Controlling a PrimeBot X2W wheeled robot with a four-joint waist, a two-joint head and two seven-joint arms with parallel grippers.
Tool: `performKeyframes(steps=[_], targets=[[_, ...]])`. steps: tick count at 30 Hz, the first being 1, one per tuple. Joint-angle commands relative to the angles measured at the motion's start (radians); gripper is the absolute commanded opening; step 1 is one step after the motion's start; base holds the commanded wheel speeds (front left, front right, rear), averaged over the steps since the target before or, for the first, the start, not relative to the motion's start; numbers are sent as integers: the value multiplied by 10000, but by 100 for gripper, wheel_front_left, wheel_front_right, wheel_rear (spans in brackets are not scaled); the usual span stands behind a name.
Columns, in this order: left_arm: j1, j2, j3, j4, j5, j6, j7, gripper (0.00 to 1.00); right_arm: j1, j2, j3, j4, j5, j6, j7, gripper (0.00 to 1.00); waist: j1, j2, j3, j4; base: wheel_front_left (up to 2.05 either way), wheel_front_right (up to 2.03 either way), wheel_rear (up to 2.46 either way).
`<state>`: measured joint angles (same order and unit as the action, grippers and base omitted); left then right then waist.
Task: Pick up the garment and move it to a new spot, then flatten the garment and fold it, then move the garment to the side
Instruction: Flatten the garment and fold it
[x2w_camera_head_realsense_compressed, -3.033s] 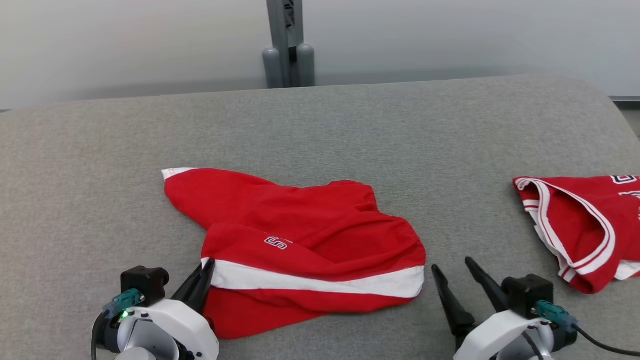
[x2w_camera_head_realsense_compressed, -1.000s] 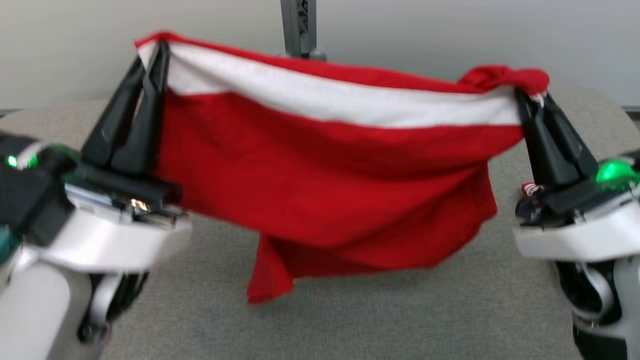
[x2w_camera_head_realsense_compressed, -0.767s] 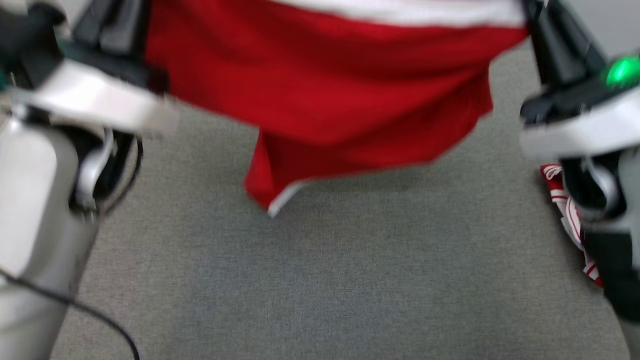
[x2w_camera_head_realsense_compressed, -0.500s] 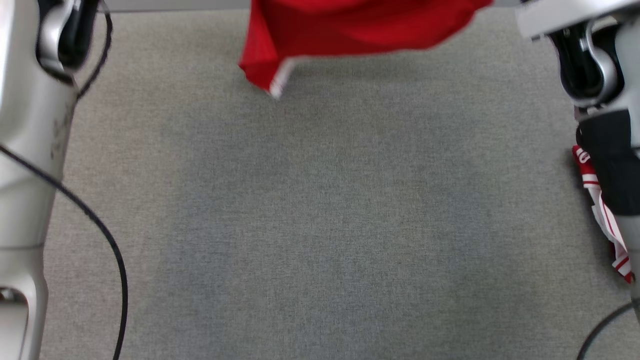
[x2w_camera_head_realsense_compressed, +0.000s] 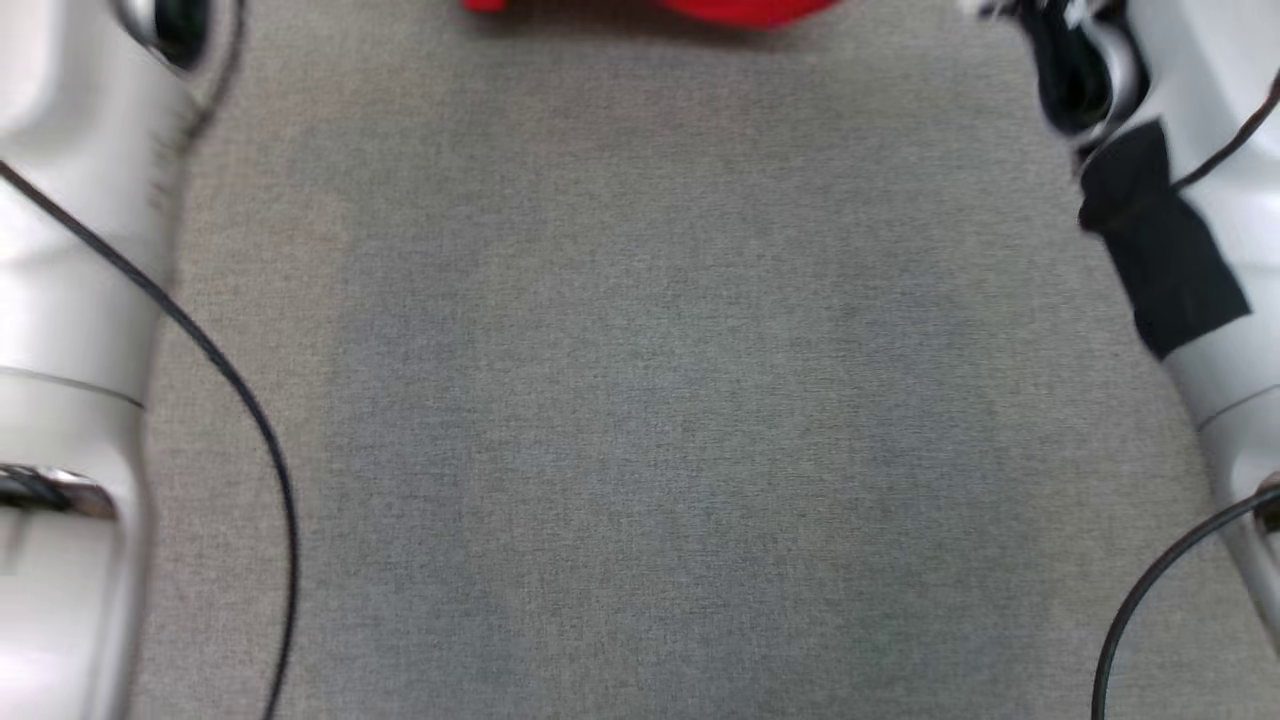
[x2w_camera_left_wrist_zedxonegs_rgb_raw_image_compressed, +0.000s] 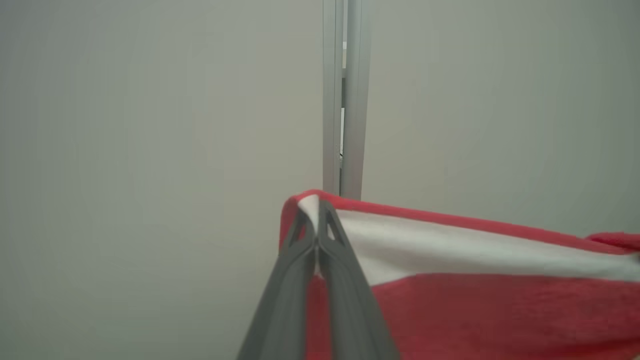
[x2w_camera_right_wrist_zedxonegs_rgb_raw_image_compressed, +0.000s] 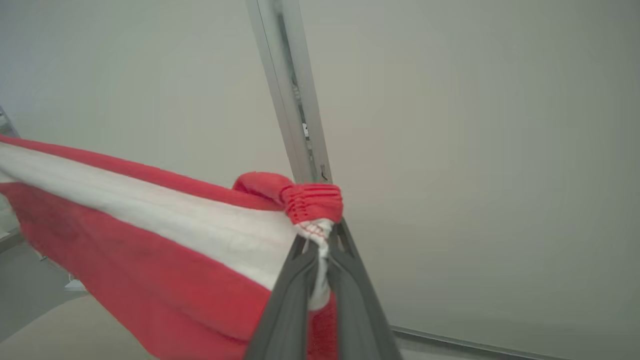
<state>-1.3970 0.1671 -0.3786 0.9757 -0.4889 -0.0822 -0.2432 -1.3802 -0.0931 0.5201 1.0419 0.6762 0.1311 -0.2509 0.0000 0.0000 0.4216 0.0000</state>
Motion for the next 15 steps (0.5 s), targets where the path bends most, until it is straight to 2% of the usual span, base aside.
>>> performKeyframes(steps=[1, 6, 10, 15], targets=[[573, -90, -84, 210, 28, -59, -61, 0, 432, -48, 250, 142, 73, -3, 36, 0, 0, 0, 78, 103, 0, 0, 0], [2105, -459, 80, -45, -40, -35, -207, 0, 1705, -266, 1320, -139, 703, -1, 0, 0, 0, 0, 56, 206, 0, 0, 0], [4067, -531, 364, -1369, 234, 216, -198, 0, 3164, -614, 2037, -941, 1375, -1, -110, 0, 0, 0, -122, 260, 0, 0, 0], [6750, -429, 598, -3597, 716, 494, -201, 0, 5061, -1277, 2076, -2589, 1961, -1, -163, 0, 0, 0, -650, 261, 0, 0, 0]])
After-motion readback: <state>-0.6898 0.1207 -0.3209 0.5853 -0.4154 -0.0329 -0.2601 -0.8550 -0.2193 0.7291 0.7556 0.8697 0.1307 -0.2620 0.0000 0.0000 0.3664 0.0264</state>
